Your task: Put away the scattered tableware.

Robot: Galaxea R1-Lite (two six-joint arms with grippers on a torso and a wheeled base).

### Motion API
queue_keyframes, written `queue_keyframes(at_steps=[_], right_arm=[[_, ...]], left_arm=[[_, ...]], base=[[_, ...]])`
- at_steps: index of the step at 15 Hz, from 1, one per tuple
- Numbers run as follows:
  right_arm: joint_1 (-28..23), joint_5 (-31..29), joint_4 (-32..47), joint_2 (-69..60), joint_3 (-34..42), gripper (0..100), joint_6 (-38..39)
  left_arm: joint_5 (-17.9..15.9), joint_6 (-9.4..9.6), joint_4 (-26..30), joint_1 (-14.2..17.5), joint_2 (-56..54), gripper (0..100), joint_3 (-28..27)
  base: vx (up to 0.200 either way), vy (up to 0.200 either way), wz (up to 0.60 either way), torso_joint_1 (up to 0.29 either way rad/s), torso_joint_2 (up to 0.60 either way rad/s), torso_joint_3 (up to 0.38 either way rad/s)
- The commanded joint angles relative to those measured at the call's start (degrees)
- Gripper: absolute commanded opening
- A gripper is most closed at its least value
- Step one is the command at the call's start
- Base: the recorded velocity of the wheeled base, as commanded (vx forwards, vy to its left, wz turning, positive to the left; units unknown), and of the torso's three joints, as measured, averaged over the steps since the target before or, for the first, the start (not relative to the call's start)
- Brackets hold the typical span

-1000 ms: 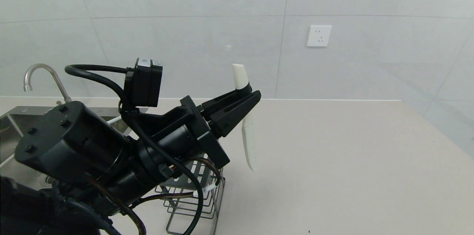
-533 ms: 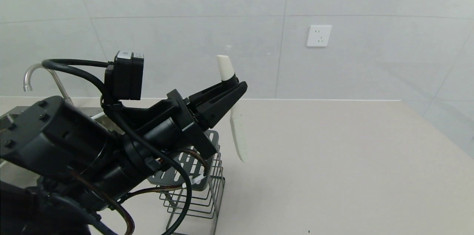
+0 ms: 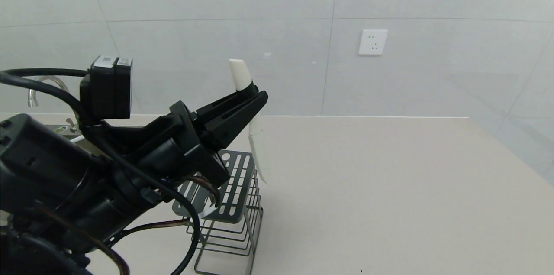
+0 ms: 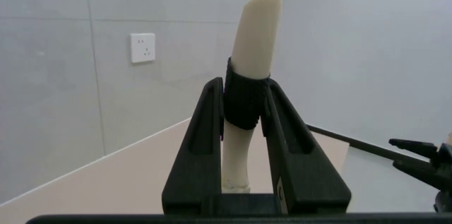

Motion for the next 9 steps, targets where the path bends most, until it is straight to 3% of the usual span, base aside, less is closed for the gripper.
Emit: queue_keyframes(at_steps=[1, 4, 6, 9], right_arm=[[-0.01, -0.03, -0.02, 0.13, 0.01, 100, -0.04], [-0.01, 0.06, -0.02, 0.13, 0.01, 100, -0.04], [-0.01, 0.06, -0.02, 0.13, 0.01, 100, -0.04], [-0.01, 0.06, -0.02, 0.13, 0.01, 100, -0.04]], left_arm=[[-0.05, 0.82, 0.01, 1.74, -3.18, 0, 2.57], [-0.58, 1.26, 1.50, 4.64, -5.82, 0, 2.66], [-2.52, 2.23, 2.55, 4.91, -6.96, 0, 2.48], [-2.52, 4.07, 3.70, 4.91, -6.52, 0, 0.72]], base=[[0.000, 0.000, 0.00, 0.000, 0.00, 0.000], [0.000, 0.000, 0.00, 0.000, 0.00, 0.000], [0.000, 0.000, 0.00, 0.000, 0.00, 0.000], [0.000, 0.000, 0.00, 0.000, 0.00, 0.000]])
